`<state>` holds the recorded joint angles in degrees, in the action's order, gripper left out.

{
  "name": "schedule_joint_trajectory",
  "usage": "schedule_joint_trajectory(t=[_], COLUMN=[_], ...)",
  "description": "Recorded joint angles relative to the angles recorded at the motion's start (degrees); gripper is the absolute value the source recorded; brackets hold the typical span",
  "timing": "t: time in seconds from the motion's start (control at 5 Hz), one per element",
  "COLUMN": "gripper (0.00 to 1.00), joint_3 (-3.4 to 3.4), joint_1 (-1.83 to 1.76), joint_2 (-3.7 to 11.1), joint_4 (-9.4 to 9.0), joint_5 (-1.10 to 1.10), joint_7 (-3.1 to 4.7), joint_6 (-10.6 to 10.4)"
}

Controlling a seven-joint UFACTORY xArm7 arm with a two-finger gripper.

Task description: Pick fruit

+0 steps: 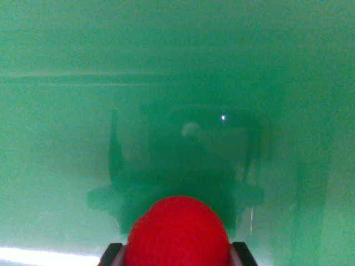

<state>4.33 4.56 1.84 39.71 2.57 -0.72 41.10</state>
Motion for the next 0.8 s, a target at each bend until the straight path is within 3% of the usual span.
schedule_joint_trajectory(t=[0.4, 0.6, 0.8], gripper=[1.0, 1.0, 1.0], joint_3=[0.02, 0.02, 0.04], joint_1=[0.06, 0.06, 0.1], joint_2=[-1.72, -1.72, -2.66], joint_4=[2.67, 2.67, 4.13], joint_5=[-0.24, -0.24, -0.37], joint_7=[0.26, 0.26, 0.4], joint_6=[4.38, 4.38, 6.77])
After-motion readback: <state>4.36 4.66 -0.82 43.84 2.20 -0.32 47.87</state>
